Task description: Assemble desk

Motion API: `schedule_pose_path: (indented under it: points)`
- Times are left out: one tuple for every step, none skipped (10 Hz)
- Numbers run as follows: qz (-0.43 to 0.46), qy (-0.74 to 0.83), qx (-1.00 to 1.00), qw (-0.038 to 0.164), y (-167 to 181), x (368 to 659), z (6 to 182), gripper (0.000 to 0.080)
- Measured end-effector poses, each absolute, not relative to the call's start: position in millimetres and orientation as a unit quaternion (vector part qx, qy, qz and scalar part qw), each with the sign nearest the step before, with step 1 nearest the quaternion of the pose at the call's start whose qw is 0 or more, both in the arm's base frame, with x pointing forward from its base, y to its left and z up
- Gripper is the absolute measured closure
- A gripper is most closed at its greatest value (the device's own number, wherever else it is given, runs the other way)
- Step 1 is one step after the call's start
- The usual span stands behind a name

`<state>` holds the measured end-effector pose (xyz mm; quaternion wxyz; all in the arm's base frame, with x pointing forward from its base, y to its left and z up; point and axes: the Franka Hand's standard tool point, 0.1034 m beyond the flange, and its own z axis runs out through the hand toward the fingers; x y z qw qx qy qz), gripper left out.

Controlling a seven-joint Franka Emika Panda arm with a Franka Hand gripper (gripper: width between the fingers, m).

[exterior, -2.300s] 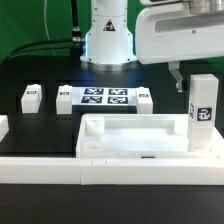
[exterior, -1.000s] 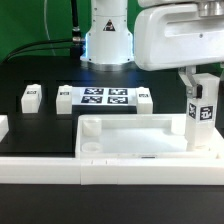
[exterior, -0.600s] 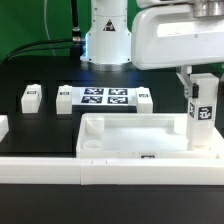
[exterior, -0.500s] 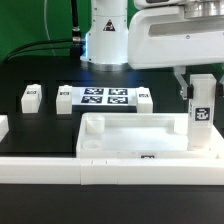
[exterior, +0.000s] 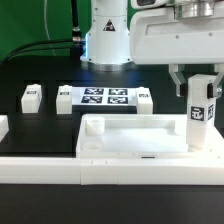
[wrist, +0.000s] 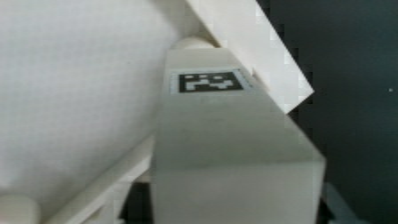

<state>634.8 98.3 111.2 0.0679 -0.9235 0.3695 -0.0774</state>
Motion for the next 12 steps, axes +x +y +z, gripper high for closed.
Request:
schedule_pose_path:
  points:
    - [-0.072, 0.421, -0.901, 0.072, 96, 634, 110.7, 0.0509]
    - [-0.069, 0.453, -0.886, 0.076, 94, 635, 110.5, 0.0509]
    - [-0.067, 0.470, -0.876, 0.080, 92, 636, 110.8, 0.0508]
    - [-0.065, 0.491, -0.865, 0.080, 91, 635, 110.8, 0.0508]
    - [-0.066, 0.491, -0.865, 0.080, 91, 636, 111.0, 0.0507]
    - [-0.069, 0.459, -0.882, 0.077, 92, 636, 111.0, 0.0370]
    - [-0.072, 0.419, -0.902, 0.075, 94, 636, 111.9, 0.0370]
    - [-0.077, 0.380, -0.919, 0.073, 98, 637, 113.8, 0.0239]
    - [-0.086, 0.289, -0.951, 0.068, 102, 640, 116.7, 0.0168]
    - [-0.091, 0.237, -0.965, 0.066, 106, 640, 116.8, 0.0155]
    - [-0.094, 0.200, -0.973, 0.062, 105, 640, 116.2, 0.0155]
    - [-0.097, 0.147, -0.983, 0.056, 104, 640, 116.0, 0.0151]
